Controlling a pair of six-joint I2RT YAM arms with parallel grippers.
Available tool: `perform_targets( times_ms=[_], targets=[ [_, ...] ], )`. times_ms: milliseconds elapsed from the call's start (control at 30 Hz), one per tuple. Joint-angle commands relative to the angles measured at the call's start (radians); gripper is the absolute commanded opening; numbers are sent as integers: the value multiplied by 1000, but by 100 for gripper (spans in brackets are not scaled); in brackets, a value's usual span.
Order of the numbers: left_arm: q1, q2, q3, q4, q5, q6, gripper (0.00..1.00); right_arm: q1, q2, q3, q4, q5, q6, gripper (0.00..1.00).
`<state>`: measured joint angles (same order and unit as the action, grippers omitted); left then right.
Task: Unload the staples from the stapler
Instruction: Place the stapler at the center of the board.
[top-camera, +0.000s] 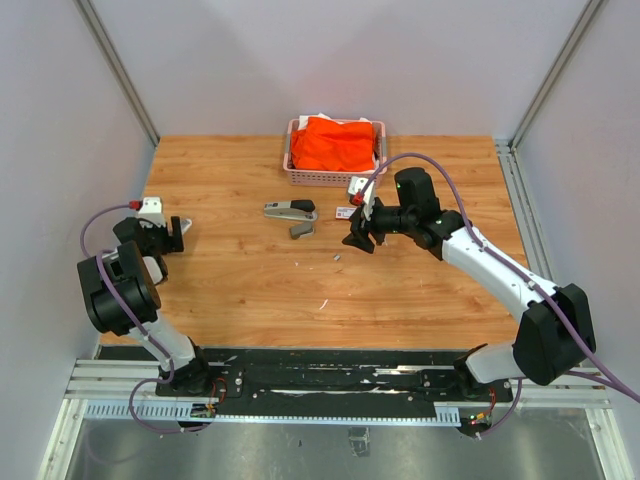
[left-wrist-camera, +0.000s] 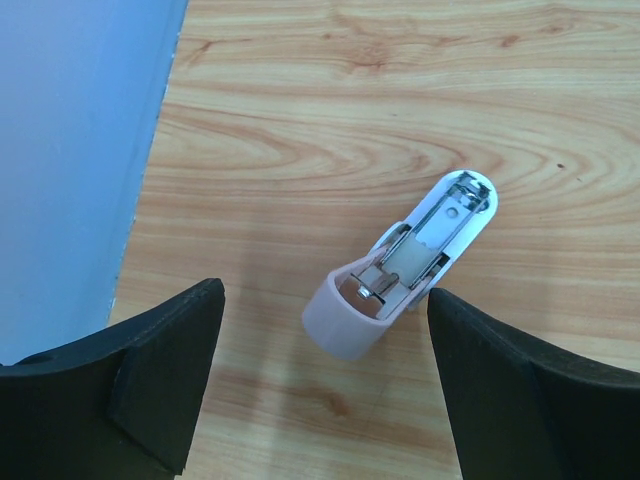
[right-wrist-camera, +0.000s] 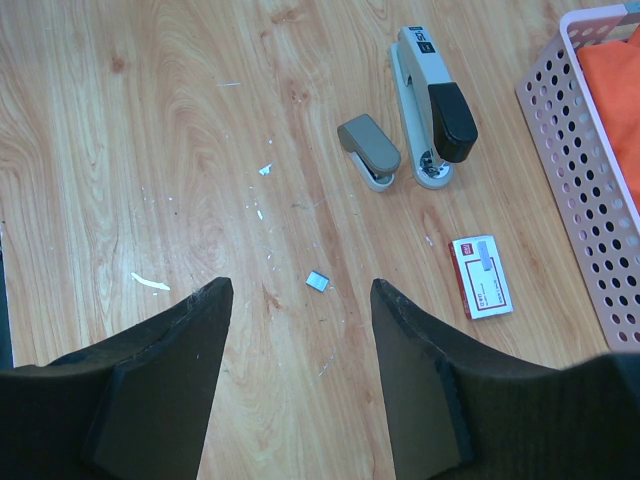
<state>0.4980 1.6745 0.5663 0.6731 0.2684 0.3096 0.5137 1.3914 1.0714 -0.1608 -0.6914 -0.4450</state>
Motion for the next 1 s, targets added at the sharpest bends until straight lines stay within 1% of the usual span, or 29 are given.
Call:
perform_targets(
  times_ms=[0,333,600,767,967],
  targets=[
    [11,-14,25,13,-57,22,87,-18,-21,-11,19,-23,11,60],
    [11,11,68,15,-126,36,88,-18,-17,-12,22,-27,14,59],
    [11,1,43,28,-67,39,88,-19,-15,-12,22,-27,15,59],
    [11,-3,27,37,-88,55,88,-18,-16,-12,23,-31,17,60],
    [12,-48,-15,30,-72,62,88,-18,-20,-14,23,-29,15,60]
  ],
)
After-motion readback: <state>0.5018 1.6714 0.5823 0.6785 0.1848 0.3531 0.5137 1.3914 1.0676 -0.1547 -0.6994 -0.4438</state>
